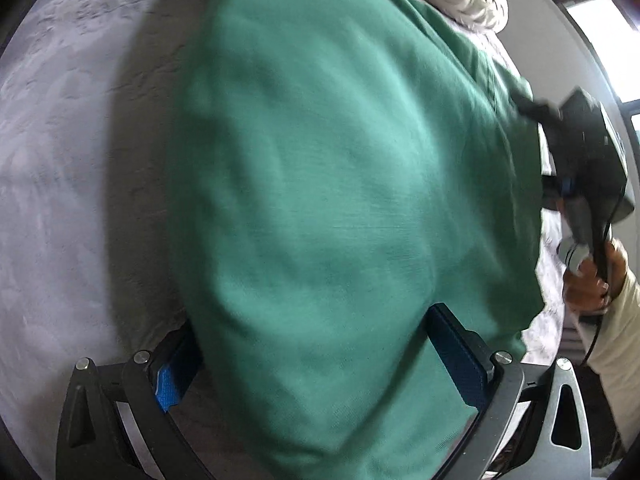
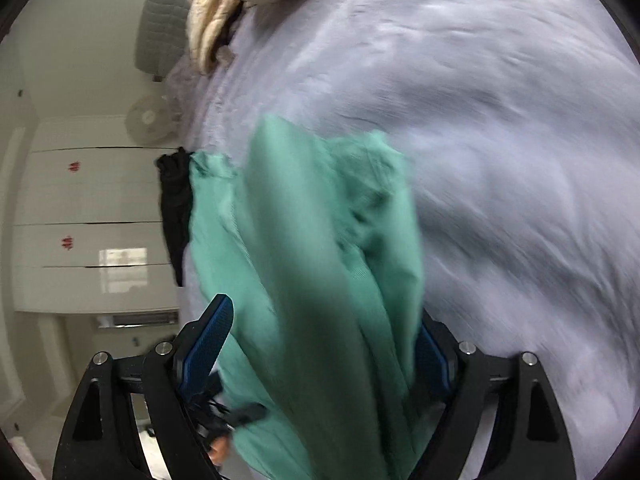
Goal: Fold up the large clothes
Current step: 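Grasp the folded shirt edge with the right gripper and lift it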
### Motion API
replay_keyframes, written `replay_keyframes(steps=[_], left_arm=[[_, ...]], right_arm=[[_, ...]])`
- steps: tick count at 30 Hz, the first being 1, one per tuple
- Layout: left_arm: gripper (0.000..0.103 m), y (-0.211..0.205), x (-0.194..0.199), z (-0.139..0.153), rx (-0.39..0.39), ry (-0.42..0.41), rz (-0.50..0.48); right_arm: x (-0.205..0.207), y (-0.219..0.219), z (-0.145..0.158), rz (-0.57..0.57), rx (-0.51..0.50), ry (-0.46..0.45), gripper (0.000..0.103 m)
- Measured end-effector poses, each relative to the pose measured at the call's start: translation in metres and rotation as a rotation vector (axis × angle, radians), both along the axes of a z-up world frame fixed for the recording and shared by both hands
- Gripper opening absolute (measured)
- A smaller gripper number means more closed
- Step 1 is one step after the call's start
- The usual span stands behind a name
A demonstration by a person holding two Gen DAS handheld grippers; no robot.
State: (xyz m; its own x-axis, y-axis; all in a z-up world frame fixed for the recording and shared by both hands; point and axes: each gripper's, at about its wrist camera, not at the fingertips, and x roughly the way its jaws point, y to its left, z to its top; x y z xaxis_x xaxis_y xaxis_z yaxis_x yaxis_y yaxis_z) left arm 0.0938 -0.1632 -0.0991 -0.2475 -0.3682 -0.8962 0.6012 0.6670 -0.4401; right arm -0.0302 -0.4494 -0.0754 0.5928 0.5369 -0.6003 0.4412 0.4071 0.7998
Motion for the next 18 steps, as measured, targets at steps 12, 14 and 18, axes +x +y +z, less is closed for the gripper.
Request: replay_keyframes(steps=[12, 14, 18], left_arm=[[0.042, 0.022, 0.0, 0.068, -0.147, -0.052, -0.047], [0.042, 0.029, 0.003, 0.081, -0.178, -0.051, -0.043], [0.042, 0.053, 0.004, 0.108, -0.212, -0.069, -0.06]], right_arm=[[-0.012, 0.009, 0.014, -0.141, 0.157, -0.072, 0.022], [-0.013, 0.017, 0.027, -0.142, 0.172, -0.108, 0.022], [-0.015, 0.035, 0.053, -0.138, 0.168, -0.143, 0.022]])
